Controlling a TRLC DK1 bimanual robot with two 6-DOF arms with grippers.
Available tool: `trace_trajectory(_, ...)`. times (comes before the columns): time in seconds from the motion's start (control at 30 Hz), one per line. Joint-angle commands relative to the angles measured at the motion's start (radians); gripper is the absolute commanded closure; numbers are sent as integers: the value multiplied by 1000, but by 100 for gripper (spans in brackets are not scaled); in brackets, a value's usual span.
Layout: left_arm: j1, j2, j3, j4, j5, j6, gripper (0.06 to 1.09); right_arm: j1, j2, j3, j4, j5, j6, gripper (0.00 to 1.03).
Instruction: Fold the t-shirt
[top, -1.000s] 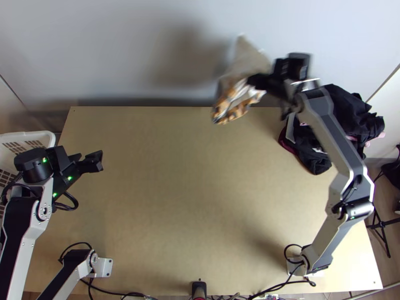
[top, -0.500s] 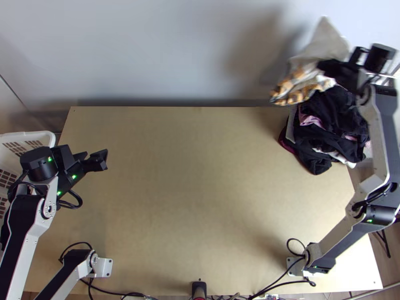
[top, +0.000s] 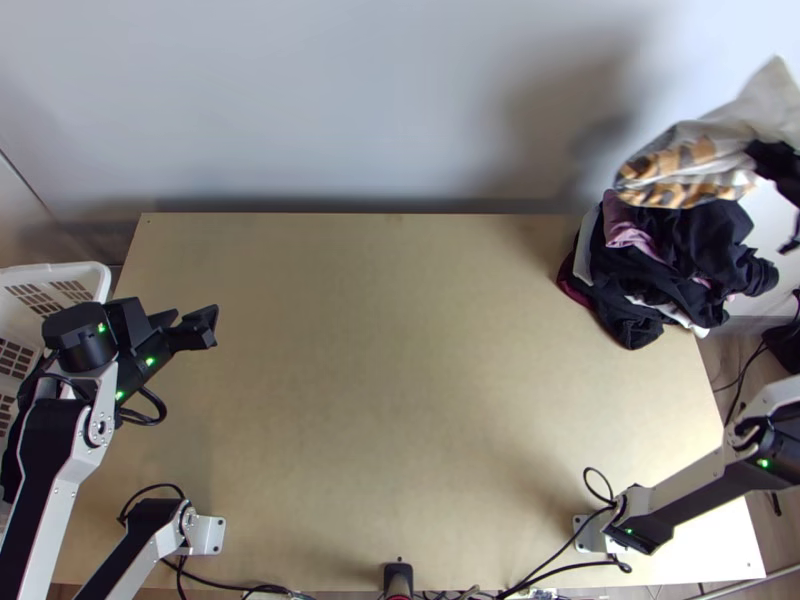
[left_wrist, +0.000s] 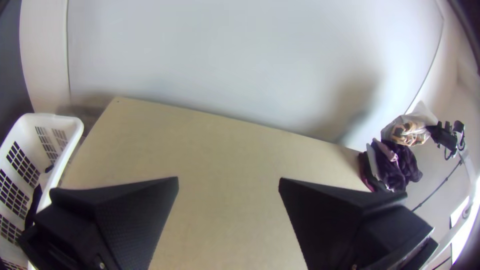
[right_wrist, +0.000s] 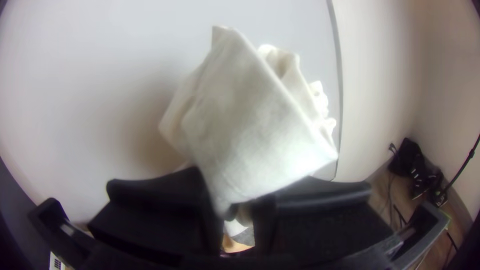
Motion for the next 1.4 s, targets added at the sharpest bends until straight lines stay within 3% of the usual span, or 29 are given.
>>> trace_trajectory(0.0, -7, -23, -32, 2, 9, -5, 11, -106, -92, -137, -3, -47, -22, 100)
trace_trajectory(0.5, -9, -98, -32, -47, 6, 15, 11, -84, -231, -591, 115, -48, -25, 100)
trace_trajectory(0.77, -10, -109, -46, -47, 7, 10, 11, -66, -238, -863, 356, -47, -34, 100)
trace_trajectory(1.17, -6, -137, -55, -80, 7, 25, 11, -117, -144, -832, 437, -47, -63, 100)
trace_trajectory(1.2, -4, -141, -58, -80, 6, 27, 11, -124, -145, -824, 436, -47, -59, 92)
trace_trajectory(1.23, -3, -144, -59, -80, 7, 30, 11, -132, -150, -820, 436, -47, -45, 66)
trace_trajectory(1.27, -1, -146, -61, -81, 7, 30, 11, -138, -153, -814, 434, -48, -42, 32)
trace_trajectory(1.3, -1, -147, -61, -81, 7, 30, 11, -143, -161, -809, 431, -47, -40, 8)
trace_trajectory(1.37, 0, -153, -64, -81, 7, 32, 11, -146, -176, -800, 416, -47, -51, 4)
